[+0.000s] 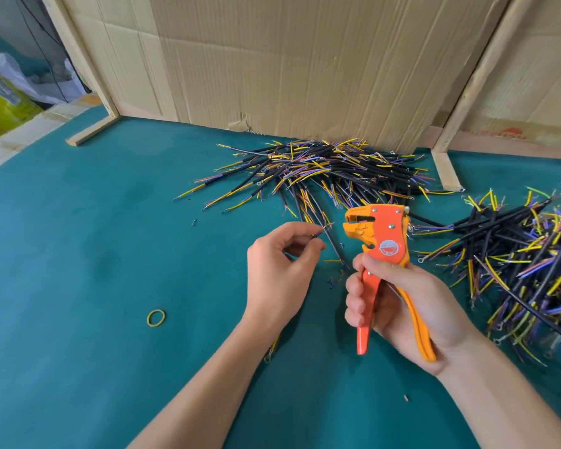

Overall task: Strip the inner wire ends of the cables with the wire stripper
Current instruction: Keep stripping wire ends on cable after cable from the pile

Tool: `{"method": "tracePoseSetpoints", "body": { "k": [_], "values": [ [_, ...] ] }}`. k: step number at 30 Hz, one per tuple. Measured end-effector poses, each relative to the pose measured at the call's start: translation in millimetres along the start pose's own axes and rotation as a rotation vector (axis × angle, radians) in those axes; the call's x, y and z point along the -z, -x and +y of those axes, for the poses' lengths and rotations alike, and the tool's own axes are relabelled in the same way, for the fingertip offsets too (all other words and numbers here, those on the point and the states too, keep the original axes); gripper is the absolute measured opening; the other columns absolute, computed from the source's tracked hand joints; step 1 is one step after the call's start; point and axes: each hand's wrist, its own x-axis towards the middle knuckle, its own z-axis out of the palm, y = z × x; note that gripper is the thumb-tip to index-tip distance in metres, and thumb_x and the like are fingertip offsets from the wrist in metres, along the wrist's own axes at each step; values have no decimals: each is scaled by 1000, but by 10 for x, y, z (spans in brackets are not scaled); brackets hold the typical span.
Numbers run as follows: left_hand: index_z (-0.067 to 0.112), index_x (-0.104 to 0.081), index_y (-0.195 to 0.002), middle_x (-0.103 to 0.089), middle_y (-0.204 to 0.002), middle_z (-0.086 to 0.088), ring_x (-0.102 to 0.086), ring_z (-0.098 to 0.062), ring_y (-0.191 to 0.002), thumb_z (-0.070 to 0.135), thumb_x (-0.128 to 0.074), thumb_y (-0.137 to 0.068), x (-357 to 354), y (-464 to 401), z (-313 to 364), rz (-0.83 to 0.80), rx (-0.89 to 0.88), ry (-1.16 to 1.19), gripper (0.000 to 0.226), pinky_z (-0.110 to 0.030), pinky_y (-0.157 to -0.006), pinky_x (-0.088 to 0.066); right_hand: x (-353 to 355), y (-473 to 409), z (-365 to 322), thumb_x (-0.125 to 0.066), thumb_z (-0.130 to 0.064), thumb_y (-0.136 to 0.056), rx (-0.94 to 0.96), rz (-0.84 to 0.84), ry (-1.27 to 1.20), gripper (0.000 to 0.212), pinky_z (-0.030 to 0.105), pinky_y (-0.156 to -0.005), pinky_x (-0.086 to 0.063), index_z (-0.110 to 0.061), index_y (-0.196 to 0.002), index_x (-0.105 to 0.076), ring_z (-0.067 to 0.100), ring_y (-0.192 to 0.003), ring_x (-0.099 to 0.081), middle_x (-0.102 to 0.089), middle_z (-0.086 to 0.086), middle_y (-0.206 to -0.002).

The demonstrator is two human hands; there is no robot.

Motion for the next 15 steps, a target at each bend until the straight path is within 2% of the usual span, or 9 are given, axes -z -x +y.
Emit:
{"method": "tracePoseSetpoints", "body": {
  "k": [3, 10, 12, 15],
  "values": [
    [24, -75, -88, -76, -75, 3, -69, -22, -68, 6, -72, -86, 8, -2, 5, 33, 28, 43, 18, -37, -74, -59, 61, 7, -27, -76, -12, -77, -26, -29, 5, 27, 45, -61, -56, 0, -99, -66, 36, -69, -62, -62, 26, -83],
    [23, -76, -88, -74, -73, 3, -69, -21, -66, 6, -72, -87, 14, 4, 12, 62, -8, 39, 17, -40, -74, -59, 71, 8, 15, -73, -9, -78, -107, -102, 35, 31, 48, -67, -58, 4, -106, -70, 42, -76, -65, -63, 31, -90],
    [24, -76, -88, -74, -73, 5, -69, -18, -67, 5, -72, -87, 9, 13, 9, 58, -38, 7, 19, -38, -74, -59, 60, 10, 19, -76, -7, -76, -105, -110, 41, 35, 48, -67, -58, 4, -108, -68, 42, -76, -65, -63, 31, -91],
    [23, -77, -89, -74, -73, 10, -67, -8, -66, 4, -72, -86, -3, 28, 4, 64, -75, -42, 20, -26, -72, -56, 55, 21, 11, -78, -9, -73, -100, -124, 50, 39, 48, -67, -57, 3, -108, -67, 42, -77, -64, -62, 30, -91]
  ]
}}
